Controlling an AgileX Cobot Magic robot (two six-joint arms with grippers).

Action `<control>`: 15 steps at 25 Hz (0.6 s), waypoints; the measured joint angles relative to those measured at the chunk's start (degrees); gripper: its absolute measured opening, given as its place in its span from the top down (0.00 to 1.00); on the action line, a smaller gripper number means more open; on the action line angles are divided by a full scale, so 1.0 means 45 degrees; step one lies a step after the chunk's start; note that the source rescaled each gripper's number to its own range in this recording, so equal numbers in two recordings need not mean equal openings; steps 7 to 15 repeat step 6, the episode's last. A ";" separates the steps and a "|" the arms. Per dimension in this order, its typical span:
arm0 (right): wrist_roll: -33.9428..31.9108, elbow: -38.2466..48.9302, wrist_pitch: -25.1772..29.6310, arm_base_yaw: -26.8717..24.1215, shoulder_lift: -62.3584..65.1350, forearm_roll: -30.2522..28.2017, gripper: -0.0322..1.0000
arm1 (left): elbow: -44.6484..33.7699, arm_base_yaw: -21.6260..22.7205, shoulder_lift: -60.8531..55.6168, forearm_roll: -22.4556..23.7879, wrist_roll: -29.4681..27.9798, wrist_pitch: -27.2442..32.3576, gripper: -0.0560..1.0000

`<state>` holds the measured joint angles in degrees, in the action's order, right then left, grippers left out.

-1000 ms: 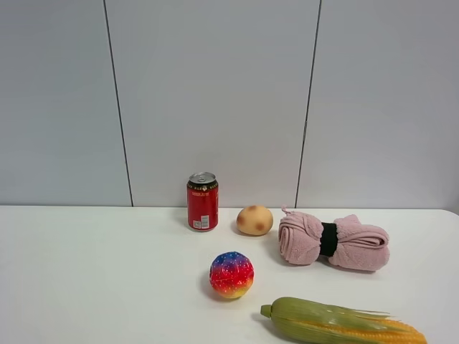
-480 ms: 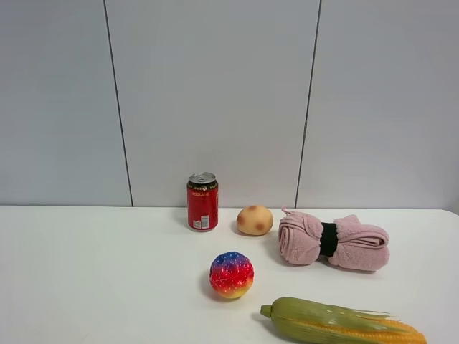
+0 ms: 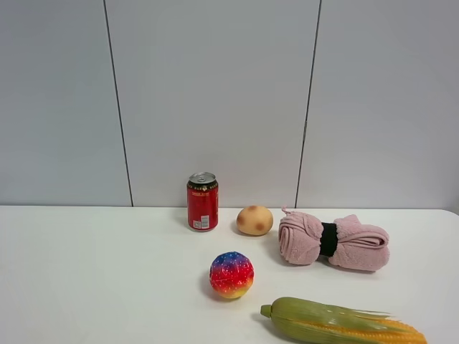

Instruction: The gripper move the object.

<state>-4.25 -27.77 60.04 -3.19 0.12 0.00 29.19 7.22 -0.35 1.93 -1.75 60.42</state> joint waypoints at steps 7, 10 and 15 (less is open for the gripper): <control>0.0000 0.0000 0.0000 0.0000 0.0000 0.0000 0.11 | 0.0000 0.0000 0.0000 0.0000 0.0000 0.0000 0.00; 0.0000 0.0000 0.0000 0.0000 0.0000 0.0000 0.11 | 0.0000 0.0000 0.0000 0.0000 0.0000 0.0000 0.00; 0.0000 0.0000 0.0000 0.0000 0.0000 0.0000 0.11 | 0.0000 0.0000 0.0000 0.0000 0.0000 0.0000 0.00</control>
